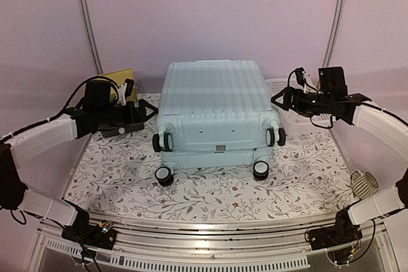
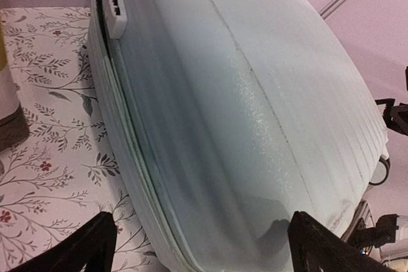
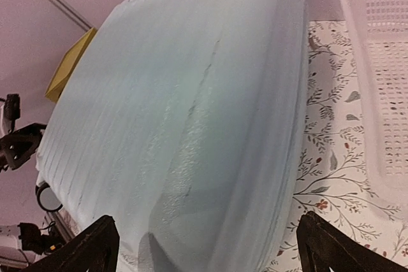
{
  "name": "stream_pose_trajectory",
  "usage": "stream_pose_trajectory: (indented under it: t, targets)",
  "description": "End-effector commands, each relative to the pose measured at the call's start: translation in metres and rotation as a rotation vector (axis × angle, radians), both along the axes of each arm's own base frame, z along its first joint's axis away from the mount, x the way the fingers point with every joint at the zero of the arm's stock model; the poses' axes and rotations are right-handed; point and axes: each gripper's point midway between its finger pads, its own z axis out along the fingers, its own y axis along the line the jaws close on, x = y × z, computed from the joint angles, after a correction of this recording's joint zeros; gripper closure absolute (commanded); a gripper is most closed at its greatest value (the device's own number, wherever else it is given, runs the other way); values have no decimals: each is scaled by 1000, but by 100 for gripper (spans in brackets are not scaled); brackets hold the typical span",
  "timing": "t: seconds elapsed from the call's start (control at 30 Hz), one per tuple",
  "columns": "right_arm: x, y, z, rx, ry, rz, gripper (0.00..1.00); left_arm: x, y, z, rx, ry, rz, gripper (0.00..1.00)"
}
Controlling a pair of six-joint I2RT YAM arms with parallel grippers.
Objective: Open, take out, and arrange the luggage
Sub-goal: Adjust the luggage at the center of the board.
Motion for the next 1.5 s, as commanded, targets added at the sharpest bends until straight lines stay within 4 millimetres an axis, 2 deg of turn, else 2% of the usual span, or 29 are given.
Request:
stream_pose_trajectory:
  t: [0.0, 0.17, 0.4, 0.5, 0.63, 0.77, 0.87, 1.07, 1.1, 1.23, 1.3, 1.47]
  targets:
    - [-17, 33, 3, 127, 0, 209, 0, 17, -25, 27, -80, -83, -120, 5]
    - [-31, 52, -18, 151, 85, 306, 4, 37, -43, 17, -105, -52, -180, 6]
    - [-63, 84, -24, 109, 84, 374, 4, 74, -64, -5, -114, -8, -223, 7]
    - [-80, 103, -27, 95, 89, 411, 4, 96, -72, -5, -107, -27, -232, 7]
    - [-106, 137, -24, 75, 70, 481, 4, 134, -76, -7, -68, -42, -238, 7]
    - [-130, 166, -13, 67, 32, 554, 4, 172, -77, -25, -12, -12, -218, 7]
    - [-131, 167, -5, 53, 2, 536, 4, 184, -72, -14, 2, -42, -196, 6]
    - [-114, 142, 10, 6, -72, 373, 3, 179, -50, 28, 87, -147, -115, 2]
    - [-111, 138, 10, -5, -84, 346, 3, 176, -41, 43, 114, -182, -84, 2]
    - [-103, 124, 12, -34, -116, 271, 2, 158, -19, 71, 182, -239, -5, 2]
    - [-101, 121, 11, -48, -122, 255, 1, 141, -12, 91, 186, -276, 13, 2]
    - [-95, 114, 7, -81, -129, 210, 1, 83, -23, 101, 186, -318, -6, 5]
